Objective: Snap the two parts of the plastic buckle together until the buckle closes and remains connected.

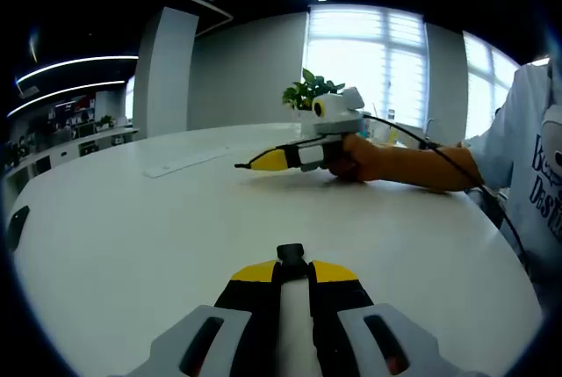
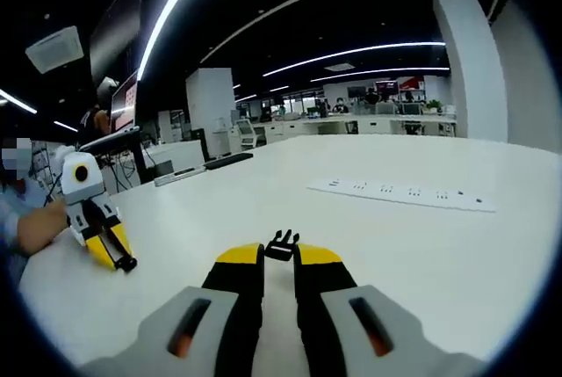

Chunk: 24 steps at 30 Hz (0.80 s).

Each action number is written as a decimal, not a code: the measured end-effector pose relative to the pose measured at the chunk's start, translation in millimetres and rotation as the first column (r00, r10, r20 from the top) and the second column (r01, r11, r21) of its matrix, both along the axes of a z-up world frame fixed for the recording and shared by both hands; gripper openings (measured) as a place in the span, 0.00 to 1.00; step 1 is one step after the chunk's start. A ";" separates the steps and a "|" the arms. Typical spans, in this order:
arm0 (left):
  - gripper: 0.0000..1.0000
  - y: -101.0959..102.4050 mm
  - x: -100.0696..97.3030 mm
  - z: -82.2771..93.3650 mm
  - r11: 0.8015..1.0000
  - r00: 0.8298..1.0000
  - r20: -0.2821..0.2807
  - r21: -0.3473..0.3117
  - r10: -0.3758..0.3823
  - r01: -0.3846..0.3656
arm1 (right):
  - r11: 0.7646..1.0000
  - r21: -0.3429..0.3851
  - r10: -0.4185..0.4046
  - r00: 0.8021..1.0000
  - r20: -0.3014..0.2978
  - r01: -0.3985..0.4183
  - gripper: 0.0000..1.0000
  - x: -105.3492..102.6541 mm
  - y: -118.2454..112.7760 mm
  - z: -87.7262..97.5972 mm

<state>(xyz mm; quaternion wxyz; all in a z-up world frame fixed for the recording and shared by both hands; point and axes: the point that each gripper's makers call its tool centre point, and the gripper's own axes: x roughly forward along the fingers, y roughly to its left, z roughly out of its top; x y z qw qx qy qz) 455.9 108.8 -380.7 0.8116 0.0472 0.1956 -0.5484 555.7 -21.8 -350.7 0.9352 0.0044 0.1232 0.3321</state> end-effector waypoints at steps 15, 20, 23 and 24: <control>0.11 0.3 1.7 0.5 1.000 1.000 0.001 -0.002 -0.002 0.002 | 0.998 -0.015 0.063 0.998 -0.016 -0.063 0.14 -29.2 12.6 -3.5; 0.11 0.3 2.4 0.7 1.000 1.000 0.002 -0.002 -0.003 0.003 | 0.995 -0.032 0.092 0.996 -0.016 -0.092 0.14 -35.6 15.3 -5.3; 0.11 0.2 2.4 0.8 1.000 1.000 0.004 -0.001 -0.004 0.004 | 0.993 -0.052 0.108 0.994 -0.016 -0.108 0.14 -40.2 17.7 -7.2; 0.11 0.2 2.4 0.8 1.000 1.000 0.005 0.000 -0.004 0.004 | 0.991 -0.060 0.118 0.993 -0.016 -0.118 0.14 -42.4 19.4 -7.8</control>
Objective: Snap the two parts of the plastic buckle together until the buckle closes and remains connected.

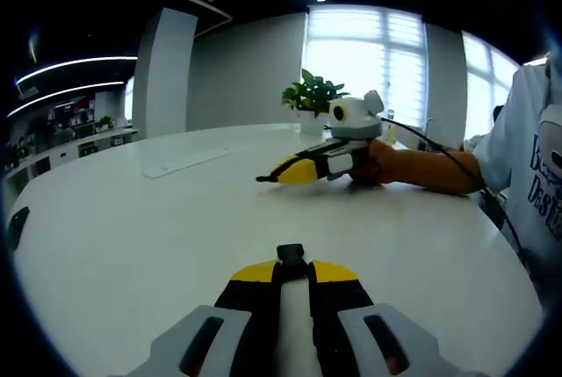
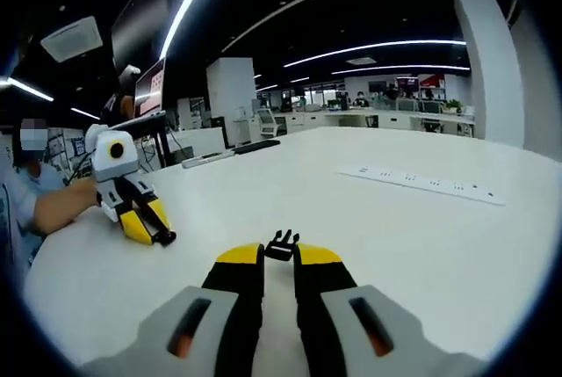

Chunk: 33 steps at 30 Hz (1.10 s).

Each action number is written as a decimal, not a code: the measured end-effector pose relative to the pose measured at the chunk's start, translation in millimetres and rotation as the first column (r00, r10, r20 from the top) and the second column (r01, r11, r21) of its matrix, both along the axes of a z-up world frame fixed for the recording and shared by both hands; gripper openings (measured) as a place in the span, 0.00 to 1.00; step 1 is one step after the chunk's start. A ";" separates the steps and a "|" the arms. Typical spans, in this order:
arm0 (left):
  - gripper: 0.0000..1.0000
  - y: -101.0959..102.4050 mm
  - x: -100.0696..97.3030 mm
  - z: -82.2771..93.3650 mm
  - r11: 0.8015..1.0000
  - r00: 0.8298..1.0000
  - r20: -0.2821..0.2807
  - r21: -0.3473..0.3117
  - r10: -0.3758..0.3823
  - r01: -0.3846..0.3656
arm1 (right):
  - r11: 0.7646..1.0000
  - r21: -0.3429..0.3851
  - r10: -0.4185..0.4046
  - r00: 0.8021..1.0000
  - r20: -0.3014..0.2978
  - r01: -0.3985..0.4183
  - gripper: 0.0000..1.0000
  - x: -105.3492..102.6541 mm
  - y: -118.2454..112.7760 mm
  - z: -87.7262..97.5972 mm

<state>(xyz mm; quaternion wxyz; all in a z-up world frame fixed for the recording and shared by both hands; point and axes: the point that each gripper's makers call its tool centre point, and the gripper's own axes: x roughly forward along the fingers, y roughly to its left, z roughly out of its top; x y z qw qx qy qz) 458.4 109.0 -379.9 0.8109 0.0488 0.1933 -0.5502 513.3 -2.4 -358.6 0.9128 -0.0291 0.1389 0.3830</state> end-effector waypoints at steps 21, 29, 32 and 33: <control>0.11 -4.5 -6.9 0.4 0.999 0.999 0.017 -0.001 -0.051 0.051 | 0.960 -0.025 0.279 0.960 0.001 -0.279 0.13 -21.7 20.1 -4.0; 0.11 -4.7 -8.0 0.0 0.998 0.998 0.020 0.000 -0.059 0.059 | 0.943 -0.047 0.329 0.944 -0.011 -0.329 0.13 -33.2 22.3 -8.3; 0.11 -4.7 -8.0 0.1 0.998 0.998 0.020 0.000 -0.060 0.060 | 0.943 -0.049 0.328 0.944 -0.010 -0.329 0.13 -35.0 18.8 -8.3; 0.11 -4.7 -8.3 0.2 0.998 0.998 0.020 -0.001 -0.061 0.061 | 0.945 -0.051 0.324 0.946 -0.008 -0.324 0.13 -35.6 17.6 -8.1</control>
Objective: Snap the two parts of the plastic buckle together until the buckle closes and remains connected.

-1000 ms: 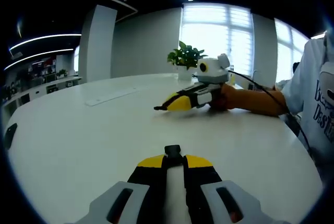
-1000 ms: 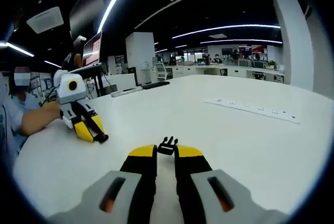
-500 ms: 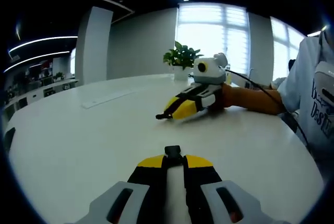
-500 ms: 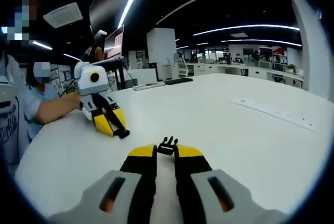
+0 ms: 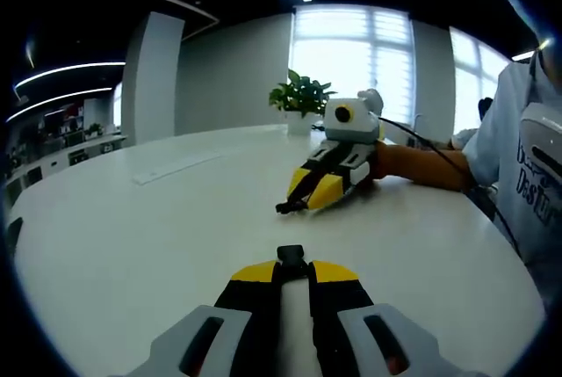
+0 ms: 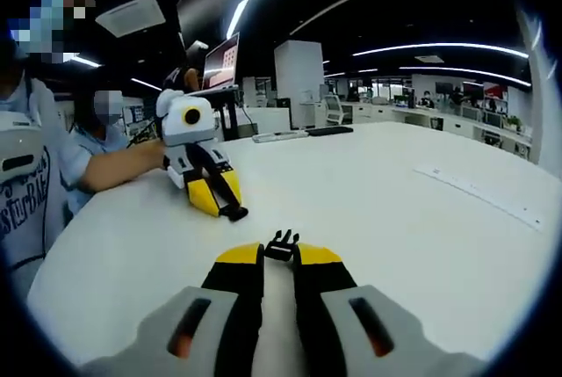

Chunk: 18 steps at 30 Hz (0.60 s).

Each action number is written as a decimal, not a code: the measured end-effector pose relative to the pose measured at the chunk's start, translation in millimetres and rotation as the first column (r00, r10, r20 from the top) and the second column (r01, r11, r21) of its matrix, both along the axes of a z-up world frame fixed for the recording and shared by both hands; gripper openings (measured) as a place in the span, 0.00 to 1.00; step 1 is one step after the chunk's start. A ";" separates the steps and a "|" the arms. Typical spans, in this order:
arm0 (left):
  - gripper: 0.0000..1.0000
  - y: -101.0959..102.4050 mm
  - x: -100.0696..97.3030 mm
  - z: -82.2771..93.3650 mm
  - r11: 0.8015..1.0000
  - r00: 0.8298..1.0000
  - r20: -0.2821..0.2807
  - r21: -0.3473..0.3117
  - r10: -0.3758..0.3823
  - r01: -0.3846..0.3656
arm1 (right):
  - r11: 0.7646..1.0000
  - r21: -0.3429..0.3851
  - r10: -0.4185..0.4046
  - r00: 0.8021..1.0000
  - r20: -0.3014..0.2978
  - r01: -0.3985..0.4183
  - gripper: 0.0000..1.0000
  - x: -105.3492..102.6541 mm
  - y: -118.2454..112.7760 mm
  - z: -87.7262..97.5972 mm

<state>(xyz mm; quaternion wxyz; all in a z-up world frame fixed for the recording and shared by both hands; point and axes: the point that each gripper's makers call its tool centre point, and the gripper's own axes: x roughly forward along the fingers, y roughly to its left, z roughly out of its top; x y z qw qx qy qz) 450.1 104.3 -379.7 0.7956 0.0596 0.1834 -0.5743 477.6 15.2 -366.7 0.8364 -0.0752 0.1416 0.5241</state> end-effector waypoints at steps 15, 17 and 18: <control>0.11 1.7 -0.2 0.1 1.000 1.000 0.008 0.000 -0.002 0.002 | 0.987 0.020 -0.160 0.987 -0.008 0.160 0.14 5.0 -32.6 1.9; 0.11 1.7 -0.2 0.0 1.000 1.000 0.009 -0.001 -0.005 0.005 | 0.990 0.016 -0.143 0.990 -0.010 0.143 0.14 2.0 -30.4 1.2; 0.11 1.7 -0.2 0.0 1.000 1.000 0.009 -0.001 -0.006 0.006 | 0.991 0.013 -0.133 0.991 -0.008 0.133 0.14 0.4 -29.1 0.7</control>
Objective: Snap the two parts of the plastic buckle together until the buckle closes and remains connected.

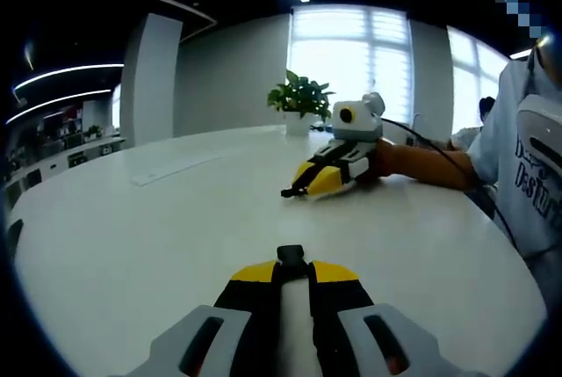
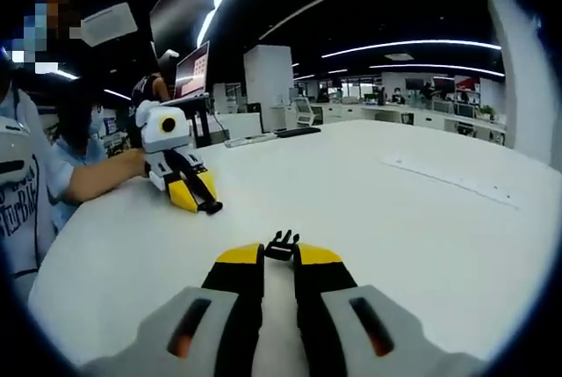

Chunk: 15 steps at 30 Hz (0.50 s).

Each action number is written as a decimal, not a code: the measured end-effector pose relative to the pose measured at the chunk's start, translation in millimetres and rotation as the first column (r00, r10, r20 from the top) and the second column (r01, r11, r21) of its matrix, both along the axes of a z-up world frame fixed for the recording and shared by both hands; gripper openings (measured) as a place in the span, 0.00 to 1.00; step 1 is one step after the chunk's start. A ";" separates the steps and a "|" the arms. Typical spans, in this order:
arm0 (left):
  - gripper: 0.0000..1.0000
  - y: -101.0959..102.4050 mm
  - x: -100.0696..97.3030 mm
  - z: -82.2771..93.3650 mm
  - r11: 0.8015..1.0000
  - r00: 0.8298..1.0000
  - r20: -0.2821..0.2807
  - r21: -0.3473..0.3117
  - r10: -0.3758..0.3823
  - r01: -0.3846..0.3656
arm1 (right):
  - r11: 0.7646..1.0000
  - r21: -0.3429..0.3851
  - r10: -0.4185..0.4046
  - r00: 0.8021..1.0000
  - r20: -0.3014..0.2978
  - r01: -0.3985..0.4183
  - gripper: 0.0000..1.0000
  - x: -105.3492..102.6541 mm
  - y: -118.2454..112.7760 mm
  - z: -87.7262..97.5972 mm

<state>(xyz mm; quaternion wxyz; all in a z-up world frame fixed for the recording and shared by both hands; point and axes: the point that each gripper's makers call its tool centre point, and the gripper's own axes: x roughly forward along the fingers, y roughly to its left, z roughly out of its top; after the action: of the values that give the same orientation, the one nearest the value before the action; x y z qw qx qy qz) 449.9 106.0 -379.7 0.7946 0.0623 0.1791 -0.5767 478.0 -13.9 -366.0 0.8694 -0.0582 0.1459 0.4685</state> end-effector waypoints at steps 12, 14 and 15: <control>0.11 -5.1 -15.6 -0.1 0.995 0.995 0.013 -0.010 -0.098 0.099 | 0.991 -0.029 0.134 0.991 -0.001 -0.134 0.14 -18.8 13.6 -4.7; 0.11 -5.1 -16.7 -0.1 0.995 0.995 0.014 -0.011 -0.104 0.104 | 0.988 -0.039 0.149 0.989 -0.008 -0.149 0.14 -20.5 14.9 -7.0; 0.11 -5.5 -17.7 -0.1 0.994 0.994 0.015 -0.011 -0.108 0.108 | 0.987 -0.040 0.156 0.988 -0.009 -0.156 0.14 -21.3 15.3 -7.2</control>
<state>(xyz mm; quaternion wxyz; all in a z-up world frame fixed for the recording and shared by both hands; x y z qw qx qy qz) 432.2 100.6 -379.8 0.7639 0.0715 0.1664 -0.6194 456.8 1.4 -373.3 0.8283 -0.0859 0.1529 0.5321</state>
